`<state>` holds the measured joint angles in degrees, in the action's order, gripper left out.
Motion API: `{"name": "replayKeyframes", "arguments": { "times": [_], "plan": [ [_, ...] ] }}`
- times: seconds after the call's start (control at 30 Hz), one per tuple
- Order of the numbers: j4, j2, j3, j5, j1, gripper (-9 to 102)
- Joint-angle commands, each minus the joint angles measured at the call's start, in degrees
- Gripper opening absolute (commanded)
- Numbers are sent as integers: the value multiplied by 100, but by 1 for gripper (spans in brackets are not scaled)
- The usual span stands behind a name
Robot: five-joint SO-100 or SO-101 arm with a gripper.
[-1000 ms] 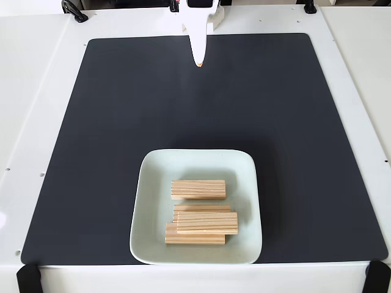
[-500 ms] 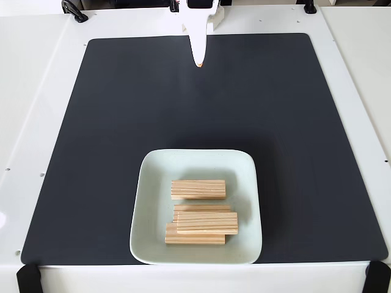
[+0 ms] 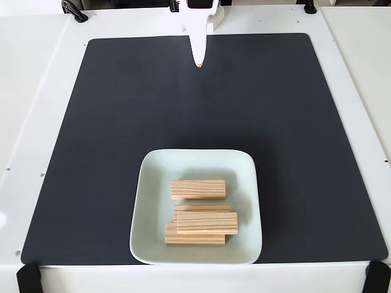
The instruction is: Pick up the wooden block and place them on the plate.
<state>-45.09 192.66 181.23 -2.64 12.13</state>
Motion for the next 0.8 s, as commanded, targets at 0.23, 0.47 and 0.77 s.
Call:
{"name": "replayKeyframes", "arguments": {
  "times": [0.23,0.47,0.77],
  "plan": [
    [-18,35,-9,-35,-26,-1],
    [-18,35,-9,-35,-105,-1],
    [264,53,44,1020,-255,-1]
  ]
}}
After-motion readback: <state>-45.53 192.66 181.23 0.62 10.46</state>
